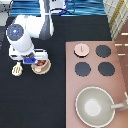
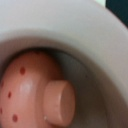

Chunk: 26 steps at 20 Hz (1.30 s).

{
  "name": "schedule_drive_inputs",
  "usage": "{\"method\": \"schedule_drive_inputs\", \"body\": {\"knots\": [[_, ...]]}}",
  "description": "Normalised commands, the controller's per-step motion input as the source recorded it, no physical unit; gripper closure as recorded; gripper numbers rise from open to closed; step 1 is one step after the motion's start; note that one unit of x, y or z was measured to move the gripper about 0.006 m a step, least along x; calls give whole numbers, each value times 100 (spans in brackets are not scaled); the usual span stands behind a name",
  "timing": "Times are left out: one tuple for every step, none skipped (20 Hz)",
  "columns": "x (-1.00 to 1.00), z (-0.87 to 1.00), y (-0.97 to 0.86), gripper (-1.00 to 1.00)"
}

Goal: Take the lid off the pot, put the pot on the plate, and use the tool to push the pot to the front of the table.

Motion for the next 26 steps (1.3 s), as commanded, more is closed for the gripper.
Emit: {"method": "schedule_drive_inputs", "body": {"knots": [[0, 1, -29, -100], [0, 10, -20, -100], [0, 17, -15, -100], [0, 27, -9, -100], [-3, 31, -7, -100], [-7, 44, -1, -100], [-9, 53, 0, -100], [-17, 64, 0, -100], [-31, 79, 0, -100], [-41, 84, -7, -100], [-50, 81, -15, -100], [-55, 76, -26, -100], [-54, 75, -39, -100], [-50, 70, -50, -100], [-49, 67, -52, -100], [-44, 61, -57, -100], [-41, 54, -61, -100], [-39, 49, -66, -100], [-37, 45, -68, -100], [-35, 38, -72, -100], [-33, 32, -75, -100], [-33, 27, -77, -100], [-33, 22, -78, -100], [-34, 17, -78, -100], [-35, 11, -79, -100], [-35, 8, -80, -100]]}}
